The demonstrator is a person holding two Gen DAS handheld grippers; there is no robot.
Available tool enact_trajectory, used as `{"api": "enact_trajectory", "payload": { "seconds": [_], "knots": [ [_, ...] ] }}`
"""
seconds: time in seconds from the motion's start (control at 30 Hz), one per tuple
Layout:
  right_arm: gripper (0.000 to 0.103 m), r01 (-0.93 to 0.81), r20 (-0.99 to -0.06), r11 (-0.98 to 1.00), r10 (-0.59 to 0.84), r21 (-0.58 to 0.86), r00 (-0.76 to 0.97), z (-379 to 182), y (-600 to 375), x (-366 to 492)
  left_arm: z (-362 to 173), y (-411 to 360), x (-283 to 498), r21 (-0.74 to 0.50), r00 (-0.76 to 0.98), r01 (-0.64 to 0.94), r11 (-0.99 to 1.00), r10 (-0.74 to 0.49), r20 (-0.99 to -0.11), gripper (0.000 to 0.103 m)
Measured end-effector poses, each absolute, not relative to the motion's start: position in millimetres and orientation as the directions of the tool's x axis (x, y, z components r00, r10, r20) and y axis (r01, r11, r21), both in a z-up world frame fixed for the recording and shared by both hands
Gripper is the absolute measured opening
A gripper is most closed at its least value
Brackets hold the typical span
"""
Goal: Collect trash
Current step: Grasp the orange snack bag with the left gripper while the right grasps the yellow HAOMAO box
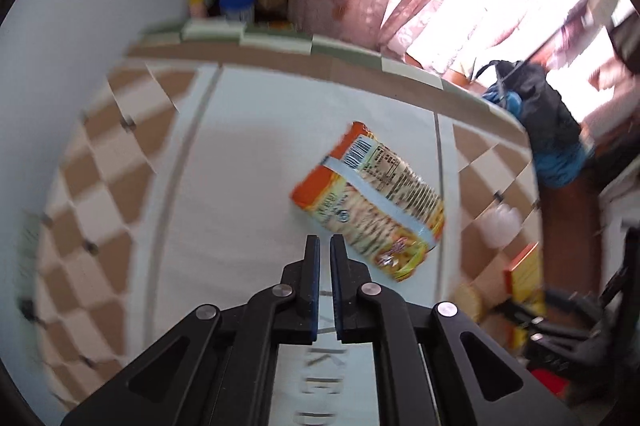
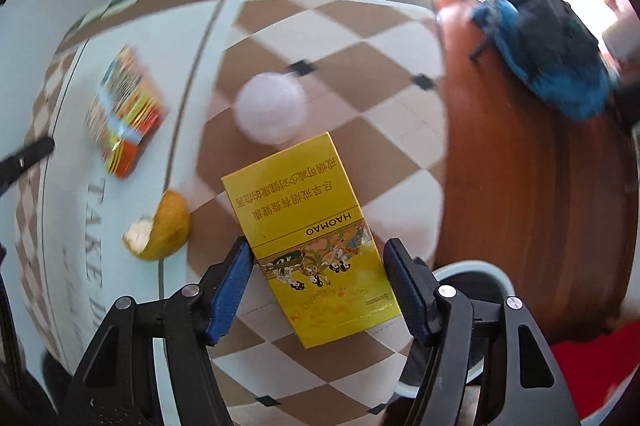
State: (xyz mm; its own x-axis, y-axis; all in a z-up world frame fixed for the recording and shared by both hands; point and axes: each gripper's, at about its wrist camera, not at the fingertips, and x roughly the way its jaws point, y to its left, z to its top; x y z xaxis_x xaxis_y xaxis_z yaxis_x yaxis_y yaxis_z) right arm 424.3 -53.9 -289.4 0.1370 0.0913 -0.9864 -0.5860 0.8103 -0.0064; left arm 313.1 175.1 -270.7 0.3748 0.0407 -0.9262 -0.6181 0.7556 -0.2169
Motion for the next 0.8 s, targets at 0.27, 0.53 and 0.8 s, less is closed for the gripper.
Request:
{"api": "enact_trajectory", "payload": {
  "seconds": [0.27,0.53,0.8],
  "knots": [
    [0.068,-0.495,-0.986,0.869,0.077,-0.005,0.146,-302,-55,436,-304,186,350,-0.276,0.315,-0.668,0.691,-0.074,-0.946,0.039],
    [0.068,-0.495,-0.986,0.869,0.069,-0.016,0.154,-311,-50,446,-303,182,364,-0.243,0.298,-0.703,0.669,-0.033,-0.954,0.064],
    [0.066,-0.490,-0.982,0.871,0.060,-0.036,0.178,-310,-48,438,-298,153,380,-0.033,0.248,-0.654,0.756,0.173,-0.953,0.002]
  ]
}}
